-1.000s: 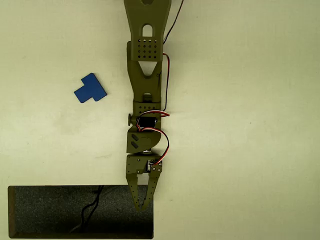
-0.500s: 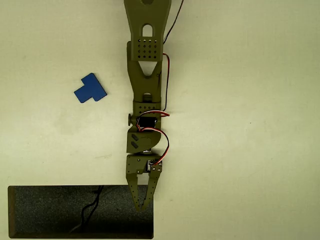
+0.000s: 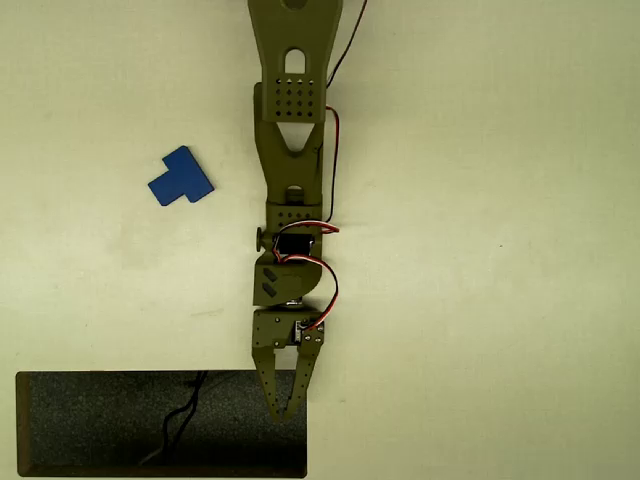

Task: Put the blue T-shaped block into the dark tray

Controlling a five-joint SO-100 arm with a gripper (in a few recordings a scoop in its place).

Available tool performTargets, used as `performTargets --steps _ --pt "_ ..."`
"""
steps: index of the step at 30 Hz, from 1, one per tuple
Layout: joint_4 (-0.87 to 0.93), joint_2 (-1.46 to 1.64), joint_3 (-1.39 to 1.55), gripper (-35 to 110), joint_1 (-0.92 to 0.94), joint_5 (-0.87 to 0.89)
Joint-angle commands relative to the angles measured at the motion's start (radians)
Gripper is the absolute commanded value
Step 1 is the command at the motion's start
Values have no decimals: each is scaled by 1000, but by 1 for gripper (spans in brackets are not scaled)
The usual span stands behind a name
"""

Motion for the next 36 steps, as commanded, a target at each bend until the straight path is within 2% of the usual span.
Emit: performTargets --steps 1,7,9,14,17,20,22,23,24,26,30,33,36 --pt "-32 -2 5 1 3 -15" --pt "-32 -2 5 2 3 -15" --pt "-32 -2 3 9 3 -15" --pt "-31 -2 2 14 -6 -15" --pt "-29 -2 -3 4 -12 -15" --pt "-20 9 14 0 -21 -15" --pt "-265 198 311 0 -40 78" --pt "-321 387 525 0 -55 132" --pt "-298 577 699 0 -64 187" --pt "-67 917 865 0 -83 301" --pt "750 1427 851 0 -129 491" --pt "1428 1620 681 0 -173 548" --pt "1901 1726 652 0 -221 569"
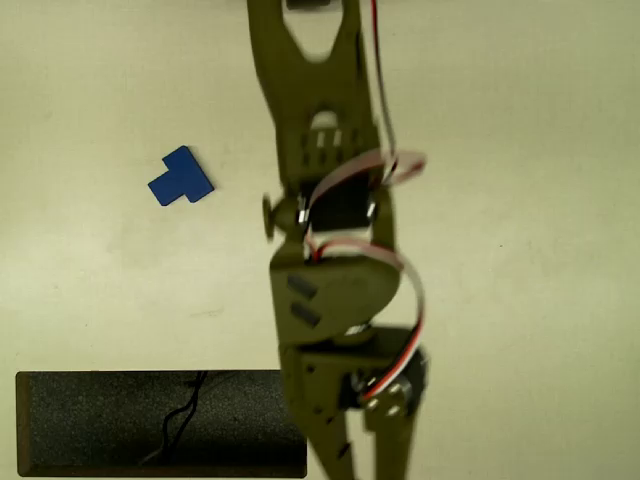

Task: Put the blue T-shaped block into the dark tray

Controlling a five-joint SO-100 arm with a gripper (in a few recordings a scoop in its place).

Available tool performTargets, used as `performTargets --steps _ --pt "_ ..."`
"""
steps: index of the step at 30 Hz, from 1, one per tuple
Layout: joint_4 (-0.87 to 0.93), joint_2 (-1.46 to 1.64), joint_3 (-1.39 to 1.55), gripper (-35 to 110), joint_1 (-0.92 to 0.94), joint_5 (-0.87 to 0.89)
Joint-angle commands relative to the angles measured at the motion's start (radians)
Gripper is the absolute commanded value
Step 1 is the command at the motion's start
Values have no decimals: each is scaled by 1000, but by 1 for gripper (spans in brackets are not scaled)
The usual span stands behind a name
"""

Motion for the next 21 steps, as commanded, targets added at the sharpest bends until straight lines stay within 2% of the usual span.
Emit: performTargets --steps 1,4,10,14,21 --pt "736 161 -2 0 -41 20" --pt "876 202 103 0 -72 49" --pt "833 181 256 0 -67 63" --pt "695 184 385 0 -46 35" --pt "500 201 741 0 37 -164"
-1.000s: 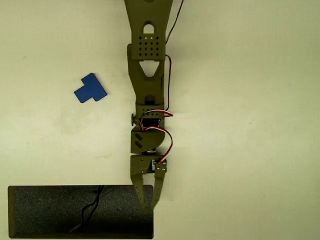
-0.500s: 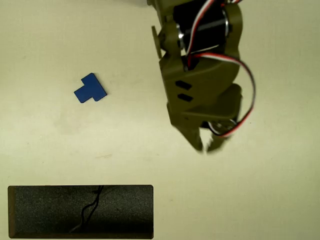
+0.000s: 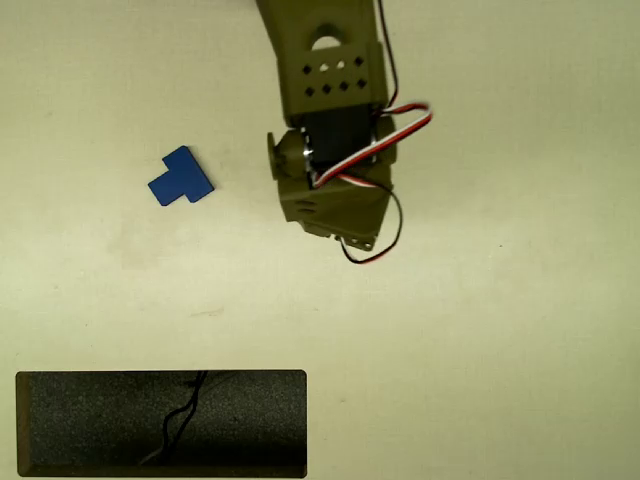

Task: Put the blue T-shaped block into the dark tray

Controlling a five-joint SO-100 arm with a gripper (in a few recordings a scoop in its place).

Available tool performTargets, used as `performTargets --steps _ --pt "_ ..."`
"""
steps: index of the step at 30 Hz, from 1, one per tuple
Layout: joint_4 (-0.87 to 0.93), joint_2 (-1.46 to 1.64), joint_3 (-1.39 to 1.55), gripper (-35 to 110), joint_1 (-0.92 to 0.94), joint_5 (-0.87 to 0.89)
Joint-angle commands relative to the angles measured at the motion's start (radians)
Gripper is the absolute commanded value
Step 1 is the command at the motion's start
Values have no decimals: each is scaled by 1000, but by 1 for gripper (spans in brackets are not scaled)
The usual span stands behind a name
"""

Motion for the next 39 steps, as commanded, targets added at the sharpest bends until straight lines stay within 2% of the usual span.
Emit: performTargets --steps 1,9,18,24,39 --pt "-84 40 141 0 23 -120" --pt "-156 138 385 0 94 -333" --pt "-49 376 555 0 189 -453" --pt "-49 502 683 0 291 -537" --pt "-301 284 707 0 566 -801"
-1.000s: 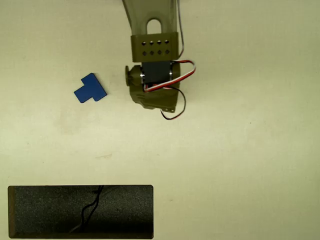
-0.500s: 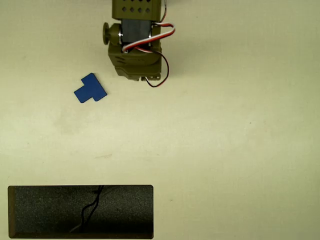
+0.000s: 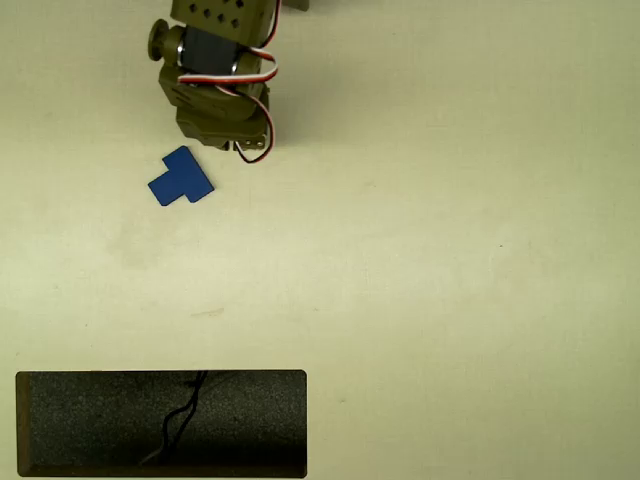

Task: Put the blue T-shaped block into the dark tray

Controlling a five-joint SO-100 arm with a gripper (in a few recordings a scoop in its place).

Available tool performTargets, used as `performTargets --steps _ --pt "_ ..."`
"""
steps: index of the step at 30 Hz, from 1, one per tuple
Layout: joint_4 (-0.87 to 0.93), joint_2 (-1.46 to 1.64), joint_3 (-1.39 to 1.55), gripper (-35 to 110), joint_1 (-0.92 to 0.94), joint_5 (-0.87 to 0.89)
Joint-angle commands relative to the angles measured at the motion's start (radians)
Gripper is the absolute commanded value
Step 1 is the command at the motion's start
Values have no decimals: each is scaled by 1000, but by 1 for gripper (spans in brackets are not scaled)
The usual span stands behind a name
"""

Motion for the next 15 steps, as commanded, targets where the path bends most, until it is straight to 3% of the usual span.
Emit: performTargets --steps 1,15 --pt "-32 -43 -29 0 57 -78" --pt "-89 -242 -175 0 140 -152"
